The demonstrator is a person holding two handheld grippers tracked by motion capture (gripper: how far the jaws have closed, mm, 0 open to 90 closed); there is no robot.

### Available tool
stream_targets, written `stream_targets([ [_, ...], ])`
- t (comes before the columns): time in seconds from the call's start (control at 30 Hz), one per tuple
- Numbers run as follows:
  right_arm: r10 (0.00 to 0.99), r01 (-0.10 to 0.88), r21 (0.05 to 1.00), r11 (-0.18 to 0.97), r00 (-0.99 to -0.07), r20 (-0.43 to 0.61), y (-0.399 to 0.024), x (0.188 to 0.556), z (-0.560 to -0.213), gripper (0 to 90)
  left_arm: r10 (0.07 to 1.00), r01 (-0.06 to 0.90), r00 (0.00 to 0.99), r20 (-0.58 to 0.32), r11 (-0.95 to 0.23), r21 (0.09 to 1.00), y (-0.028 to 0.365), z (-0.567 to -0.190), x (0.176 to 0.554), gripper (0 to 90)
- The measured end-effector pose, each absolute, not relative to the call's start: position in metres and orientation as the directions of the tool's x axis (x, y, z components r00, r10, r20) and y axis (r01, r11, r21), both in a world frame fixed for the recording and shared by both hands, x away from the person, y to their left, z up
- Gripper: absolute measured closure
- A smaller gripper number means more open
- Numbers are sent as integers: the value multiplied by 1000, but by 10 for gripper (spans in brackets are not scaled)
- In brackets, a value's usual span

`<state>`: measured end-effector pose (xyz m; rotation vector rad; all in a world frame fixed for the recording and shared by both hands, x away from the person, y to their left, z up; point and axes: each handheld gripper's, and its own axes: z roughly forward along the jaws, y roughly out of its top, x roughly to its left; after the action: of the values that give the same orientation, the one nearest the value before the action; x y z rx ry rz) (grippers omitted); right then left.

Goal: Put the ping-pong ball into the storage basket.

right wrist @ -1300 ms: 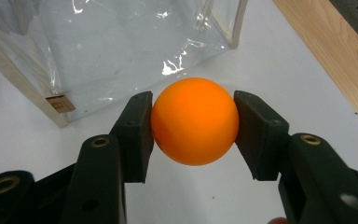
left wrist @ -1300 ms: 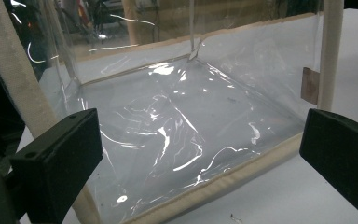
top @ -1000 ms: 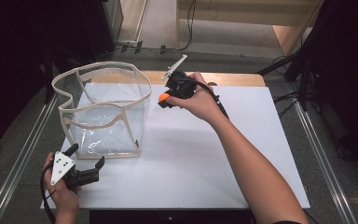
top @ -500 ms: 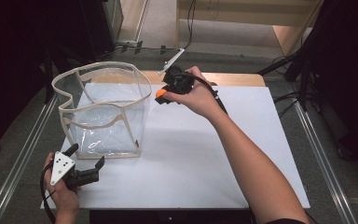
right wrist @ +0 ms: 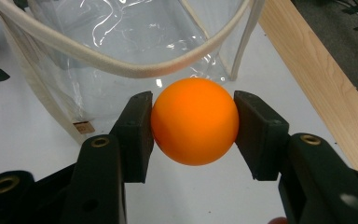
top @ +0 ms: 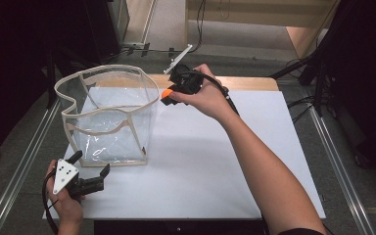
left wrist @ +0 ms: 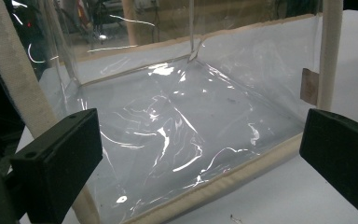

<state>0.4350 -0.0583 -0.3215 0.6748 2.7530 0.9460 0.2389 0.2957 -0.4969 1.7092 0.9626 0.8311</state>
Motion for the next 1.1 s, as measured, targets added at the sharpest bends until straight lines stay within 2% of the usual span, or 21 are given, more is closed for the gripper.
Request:
stream_targets([
  [0.5, 456, 352, 623, 699, -890, -10, -58, 436, -299, 481, 884, 222, 457, 99, -221, 950, 295, -497, 239, 0],
  [1.1, 445, 337, 626, 704, -896, -17, -51, 437, -289, 481, 884, 223, 457, 101, -224, 949, 295, -497, 239, 0],
])
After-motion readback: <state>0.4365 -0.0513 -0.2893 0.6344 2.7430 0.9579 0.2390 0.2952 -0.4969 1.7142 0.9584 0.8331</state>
